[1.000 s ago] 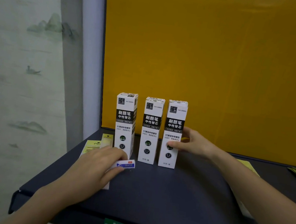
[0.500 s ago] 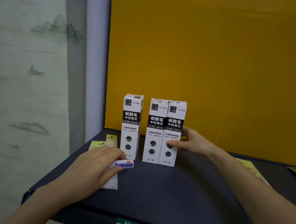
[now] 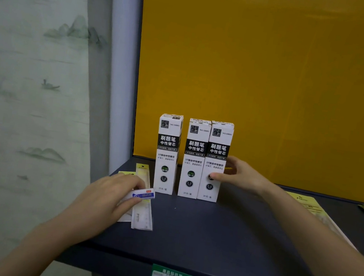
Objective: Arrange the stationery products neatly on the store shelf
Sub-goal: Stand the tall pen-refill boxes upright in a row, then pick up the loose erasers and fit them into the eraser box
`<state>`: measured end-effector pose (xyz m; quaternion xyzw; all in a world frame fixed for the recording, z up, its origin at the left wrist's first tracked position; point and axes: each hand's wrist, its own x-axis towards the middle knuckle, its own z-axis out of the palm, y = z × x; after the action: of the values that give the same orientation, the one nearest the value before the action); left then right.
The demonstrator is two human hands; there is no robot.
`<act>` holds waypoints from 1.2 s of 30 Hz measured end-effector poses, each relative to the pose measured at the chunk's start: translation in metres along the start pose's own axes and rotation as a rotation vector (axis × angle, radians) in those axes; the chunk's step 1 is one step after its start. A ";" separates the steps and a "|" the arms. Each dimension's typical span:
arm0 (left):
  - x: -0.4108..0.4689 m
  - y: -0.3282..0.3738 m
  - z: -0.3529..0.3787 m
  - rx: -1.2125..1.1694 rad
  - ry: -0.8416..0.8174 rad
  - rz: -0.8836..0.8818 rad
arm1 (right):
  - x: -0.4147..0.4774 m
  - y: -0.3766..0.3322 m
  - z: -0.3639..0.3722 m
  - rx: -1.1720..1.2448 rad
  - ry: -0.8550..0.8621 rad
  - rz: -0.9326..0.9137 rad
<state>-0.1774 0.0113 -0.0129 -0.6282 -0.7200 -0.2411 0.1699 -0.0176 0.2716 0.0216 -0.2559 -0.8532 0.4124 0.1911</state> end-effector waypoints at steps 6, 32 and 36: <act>-0.009 -0.015 -0.006 0.011 0.012 -0.016 | -0.012 -0.001 -0.001 -0.035 0.133 0.060; -0.064 -0.053 -0.029 -0.066 0.042 -0.109 | -0.040 -0.074 0.158 -0.657 0.081 0.168; -0.065 -0.053 -0.027 -0.078 0.034 -0.124 | -0.032 -0.076 0.160 -0.685 0.038 0.197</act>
<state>-0.2216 -0.0623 -0.0329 -0.5842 -0.7447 -0.2897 0.1424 -0.0989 0.1155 -0.0151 -0.3937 -0.9095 0.1140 0.0692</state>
